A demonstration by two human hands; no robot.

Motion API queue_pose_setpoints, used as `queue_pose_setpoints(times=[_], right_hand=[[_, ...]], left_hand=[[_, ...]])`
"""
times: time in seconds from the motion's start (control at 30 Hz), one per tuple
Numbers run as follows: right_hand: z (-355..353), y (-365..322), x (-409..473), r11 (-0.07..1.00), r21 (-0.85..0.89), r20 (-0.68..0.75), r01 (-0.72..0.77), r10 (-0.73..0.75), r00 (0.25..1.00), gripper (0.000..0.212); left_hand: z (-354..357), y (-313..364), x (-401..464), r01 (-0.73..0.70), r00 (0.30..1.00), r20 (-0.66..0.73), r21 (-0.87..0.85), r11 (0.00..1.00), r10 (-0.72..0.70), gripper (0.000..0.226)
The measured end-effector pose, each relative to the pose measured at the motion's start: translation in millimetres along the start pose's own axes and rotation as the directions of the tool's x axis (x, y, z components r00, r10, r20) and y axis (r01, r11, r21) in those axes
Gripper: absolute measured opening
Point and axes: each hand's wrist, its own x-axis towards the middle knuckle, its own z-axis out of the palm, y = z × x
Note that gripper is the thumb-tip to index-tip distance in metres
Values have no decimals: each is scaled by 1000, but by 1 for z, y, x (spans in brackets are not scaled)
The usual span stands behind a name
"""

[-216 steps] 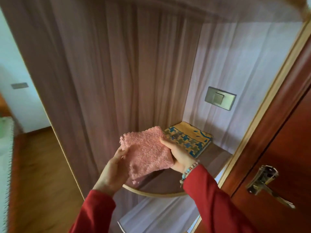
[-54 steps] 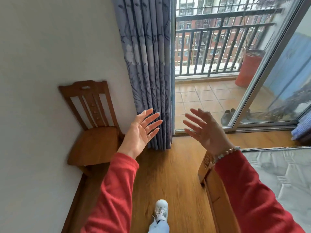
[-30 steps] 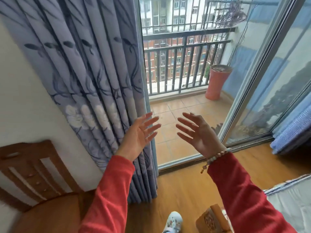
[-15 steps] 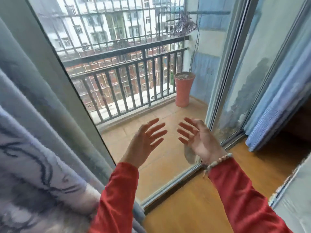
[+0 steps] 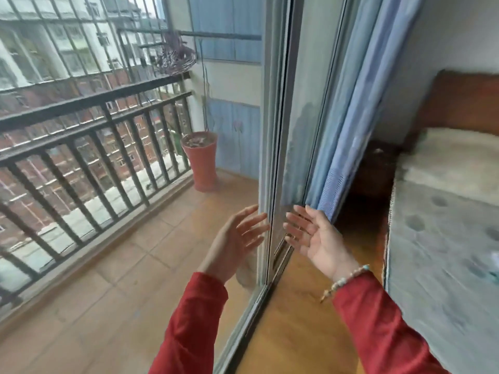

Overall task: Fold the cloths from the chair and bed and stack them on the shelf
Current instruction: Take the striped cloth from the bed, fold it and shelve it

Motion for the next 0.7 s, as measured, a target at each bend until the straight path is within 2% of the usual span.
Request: queue_pose_setpoints(times=[0.2,0.3,0.53,0.7], right_hand=[[-31,-31,33,995,49,-204,87,-75,976,20],[-53,-49,53,990,55,-283,131,-111,953,22],[-114,-104,117,980,41,-396,195,-163,904,24],[-169,-174,171,970,12,-467,243,-209,859,26]], left_hand=[[24,-9,87,121,978,171,11,993,-121,30],[44,-17,130,159,956,238,57,986,-168,37],[97,-28,249,207,929,295,88,974,-224,37],[162,-35,351,227,912,327,96,969,-246,31]])
